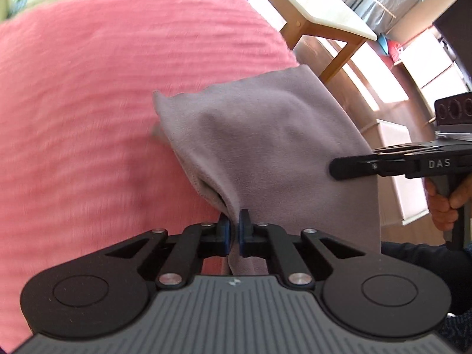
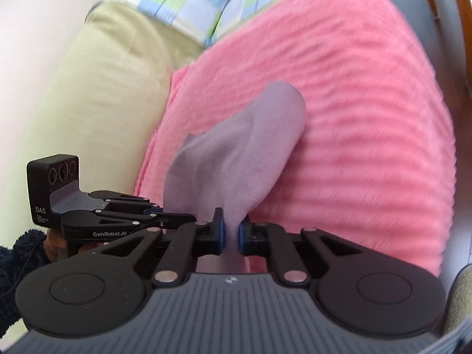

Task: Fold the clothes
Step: 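Grasp the same edge with the right gripper while the left gripper holds it, then lift the top with both grippers and carry it over the chair seat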

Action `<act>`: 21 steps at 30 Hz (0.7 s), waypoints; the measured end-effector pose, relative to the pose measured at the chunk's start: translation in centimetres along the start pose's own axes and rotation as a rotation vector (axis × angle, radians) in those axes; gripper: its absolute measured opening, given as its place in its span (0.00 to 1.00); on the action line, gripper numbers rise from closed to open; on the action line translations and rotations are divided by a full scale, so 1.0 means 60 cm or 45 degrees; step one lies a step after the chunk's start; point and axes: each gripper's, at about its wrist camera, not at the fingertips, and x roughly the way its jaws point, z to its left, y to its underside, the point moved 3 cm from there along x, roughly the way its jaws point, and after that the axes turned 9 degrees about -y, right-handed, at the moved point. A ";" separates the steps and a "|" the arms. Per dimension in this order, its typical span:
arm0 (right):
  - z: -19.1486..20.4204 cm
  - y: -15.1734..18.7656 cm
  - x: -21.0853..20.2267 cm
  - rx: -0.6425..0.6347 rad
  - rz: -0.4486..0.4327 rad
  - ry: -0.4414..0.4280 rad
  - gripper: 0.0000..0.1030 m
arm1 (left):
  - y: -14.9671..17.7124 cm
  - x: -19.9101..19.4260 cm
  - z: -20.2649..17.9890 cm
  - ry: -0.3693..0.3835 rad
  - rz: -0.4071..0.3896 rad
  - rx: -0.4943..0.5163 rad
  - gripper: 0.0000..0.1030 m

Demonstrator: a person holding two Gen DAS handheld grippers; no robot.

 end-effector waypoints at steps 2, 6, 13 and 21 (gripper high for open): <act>-0.007 -0.023 -0.012 0.008 -0.059 0.016 0.07 | -0.041 0.002 -0.020 -0.019 -0.003 0.051 0.03; -0.037 -0.076 -0.057 0.032 -0.188 0.041 0.07 | -0.162 0.020 -0.087 -0.028 -0.019 0.164 0.03; -0.110 -0.211 -0.194 0.063 -0.440 0.112 0.07 | -0.396 0.050 -0.242 -0.002 -0.071 0.415 0.03; -0.218 -0.370 -0.416 0.207 -0.846 0.238 0.07 | -0.709 0.110 -0.491 0.090 -0.141 0.843 0.03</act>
